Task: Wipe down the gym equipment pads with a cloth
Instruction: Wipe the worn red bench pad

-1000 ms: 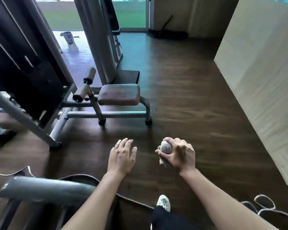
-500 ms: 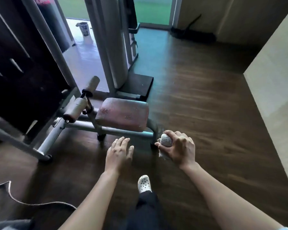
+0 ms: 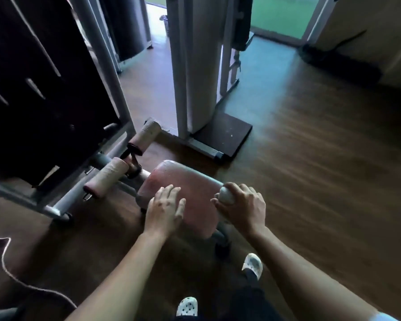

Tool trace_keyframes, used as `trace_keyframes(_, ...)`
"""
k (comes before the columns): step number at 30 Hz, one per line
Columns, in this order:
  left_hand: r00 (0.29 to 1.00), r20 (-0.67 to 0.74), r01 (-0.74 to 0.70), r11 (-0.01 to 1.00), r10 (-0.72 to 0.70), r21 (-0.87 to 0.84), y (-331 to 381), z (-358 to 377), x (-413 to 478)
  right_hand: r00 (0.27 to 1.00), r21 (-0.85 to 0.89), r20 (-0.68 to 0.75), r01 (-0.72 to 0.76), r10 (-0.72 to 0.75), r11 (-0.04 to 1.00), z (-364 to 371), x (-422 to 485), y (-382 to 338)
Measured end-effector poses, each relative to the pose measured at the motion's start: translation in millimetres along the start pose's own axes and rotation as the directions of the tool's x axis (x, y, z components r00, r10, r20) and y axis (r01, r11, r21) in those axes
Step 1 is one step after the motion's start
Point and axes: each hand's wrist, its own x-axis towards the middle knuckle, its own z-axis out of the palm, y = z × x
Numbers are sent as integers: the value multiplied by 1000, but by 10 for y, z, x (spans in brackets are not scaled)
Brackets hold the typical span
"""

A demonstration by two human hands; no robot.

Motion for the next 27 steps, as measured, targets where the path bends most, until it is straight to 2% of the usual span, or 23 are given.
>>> trace_keyframes(6, 971, -62, 231, 973, -232, -29, 145, 167, 761, 977, 107, 125, 159, -172, 981, 542, 1027, 265)
trace_keyframes(13, 849, -168, 486, 864, -502, -128, 303, 575, 1355, 888, 197, 204, 376, -413, 906, 1164, 1913, 500)
trace_keyframes(20, 754, -261, 556, 797, -603, -236, -322, 1475, 1856, 826, 263, 245, 447, -508, 855, 2449, 2159, 376)
trace_keyframes(27, 722, -333, 565, 795, -606, -222, -1268, 2369, 2261, 783, 299, 230, 509, -578, 807, 3854, 2104, 142)
